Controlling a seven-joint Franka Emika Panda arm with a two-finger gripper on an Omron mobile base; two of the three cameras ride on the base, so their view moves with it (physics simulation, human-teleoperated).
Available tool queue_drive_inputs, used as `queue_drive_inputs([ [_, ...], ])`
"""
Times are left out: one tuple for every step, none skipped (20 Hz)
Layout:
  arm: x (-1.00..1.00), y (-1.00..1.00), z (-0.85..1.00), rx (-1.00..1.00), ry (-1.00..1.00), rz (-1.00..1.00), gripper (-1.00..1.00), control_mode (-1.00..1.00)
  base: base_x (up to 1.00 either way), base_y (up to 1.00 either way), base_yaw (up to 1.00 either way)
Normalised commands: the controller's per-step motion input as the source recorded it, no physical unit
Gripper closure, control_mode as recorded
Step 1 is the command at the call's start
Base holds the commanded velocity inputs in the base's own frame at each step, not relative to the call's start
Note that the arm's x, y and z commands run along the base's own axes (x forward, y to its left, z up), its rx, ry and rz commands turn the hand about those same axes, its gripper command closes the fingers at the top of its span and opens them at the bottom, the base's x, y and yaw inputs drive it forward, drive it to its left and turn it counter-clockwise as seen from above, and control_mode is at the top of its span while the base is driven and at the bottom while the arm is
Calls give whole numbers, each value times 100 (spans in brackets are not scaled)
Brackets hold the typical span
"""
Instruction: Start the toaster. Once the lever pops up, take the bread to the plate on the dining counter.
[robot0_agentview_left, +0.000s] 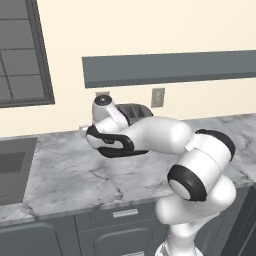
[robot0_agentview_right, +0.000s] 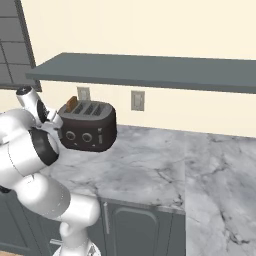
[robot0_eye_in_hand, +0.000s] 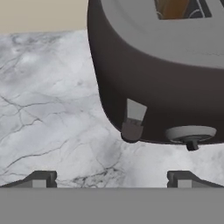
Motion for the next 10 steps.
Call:
queue_drive_inputs([
  [0,2,-9,0,0,0,-100,-100,0,0,0],
  [0,2,-7,0,1,0,-100,-100,0,0,0],
  [0,2,-7,0,1,0,-100,-100,0,0,0],
  [0,1,-7,0,1,0,-100,-100,0,0,0],
  [0,0,-7,0,1,0,-100,-100,0,0,0],
  [0,2,-5,0,1,0,-100,-100,0,0,0],
  [0,4,-6,0,1,0,-100,-100,0,0,0],
  [0,5,-8,0,1,0,-100,-100,0,0,0],
  [0,9,-9,0,1,0,-100,-100,0,0,0],
  [0,10,-10,0,0,0,-100,-100,0,0,0],
])
